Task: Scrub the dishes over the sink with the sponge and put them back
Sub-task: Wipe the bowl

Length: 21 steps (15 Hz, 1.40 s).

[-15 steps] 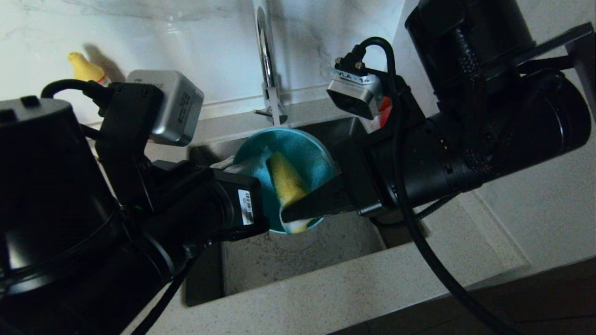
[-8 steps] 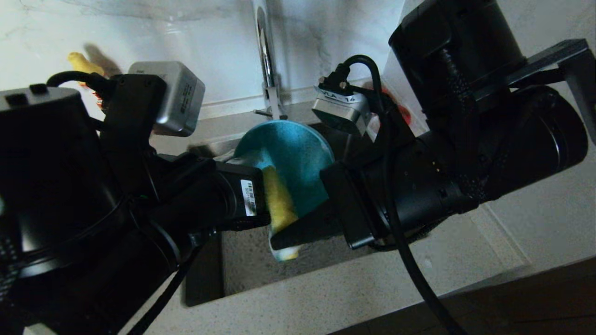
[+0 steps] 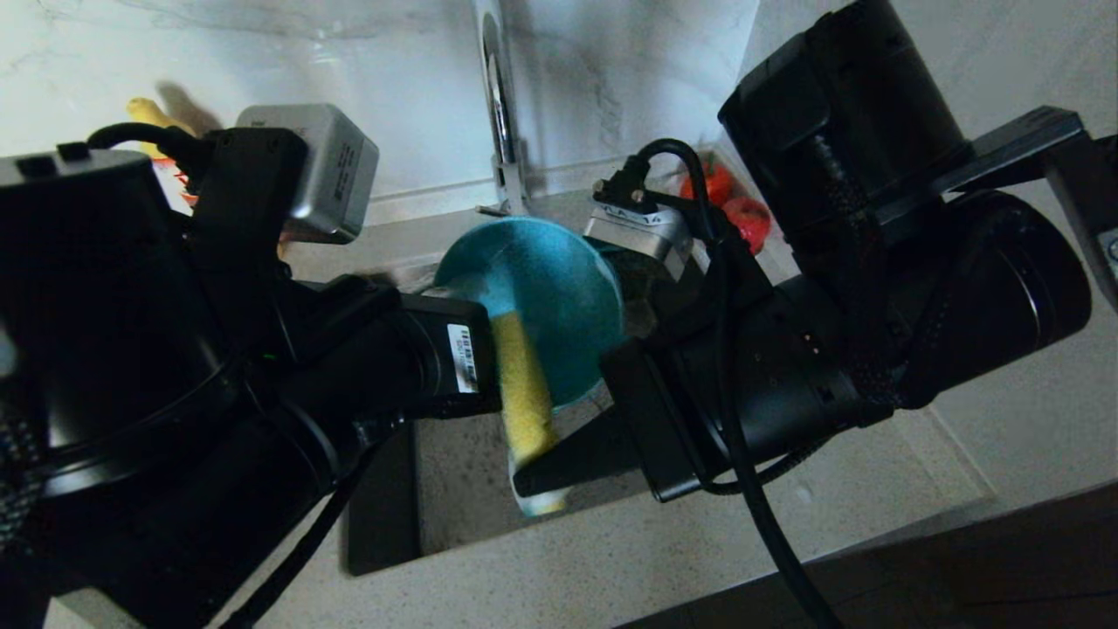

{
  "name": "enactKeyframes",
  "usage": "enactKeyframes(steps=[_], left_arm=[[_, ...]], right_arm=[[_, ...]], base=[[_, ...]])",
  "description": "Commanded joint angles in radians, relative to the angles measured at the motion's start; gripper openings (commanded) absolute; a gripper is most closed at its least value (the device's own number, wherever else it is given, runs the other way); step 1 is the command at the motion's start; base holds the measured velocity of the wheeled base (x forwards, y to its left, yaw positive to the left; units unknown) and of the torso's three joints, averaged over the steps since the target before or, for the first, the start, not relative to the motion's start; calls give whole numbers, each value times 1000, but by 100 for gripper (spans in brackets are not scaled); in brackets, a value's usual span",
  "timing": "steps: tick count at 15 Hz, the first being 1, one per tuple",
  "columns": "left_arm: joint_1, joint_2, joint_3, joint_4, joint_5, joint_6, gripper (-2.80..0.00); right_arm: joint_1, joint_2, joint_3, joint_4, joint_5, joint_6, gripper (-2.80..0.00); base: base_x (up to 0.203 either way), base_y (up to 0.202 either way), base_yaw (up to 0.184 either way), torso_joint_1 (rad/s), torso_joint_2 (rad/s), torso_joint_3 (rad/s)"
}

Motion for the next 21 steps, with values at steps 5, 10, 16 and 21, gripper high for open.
enactKeyframes(steps=[5,10,16,21], left_arm=[[1,0,0,-3,3,1,-280],[1,-5,19,-2,2,2,-280],[1,-15,96,-4,2,-5,-280],[37,5,109,-2,1,-29,-280]], right_arm=[[-114,-60,-28,1,6,-2,-280],[-133,-61,-96,1,9,4,-280],[-132,-92,-125,8,12,6,-280],[-122,-167,-44,29,9,0,-280]], base=[[0,0,0,0,0,0],[0,0,0,0,0,0],[0,0,0,0,0,0],[0,0,0,0,0,0]])
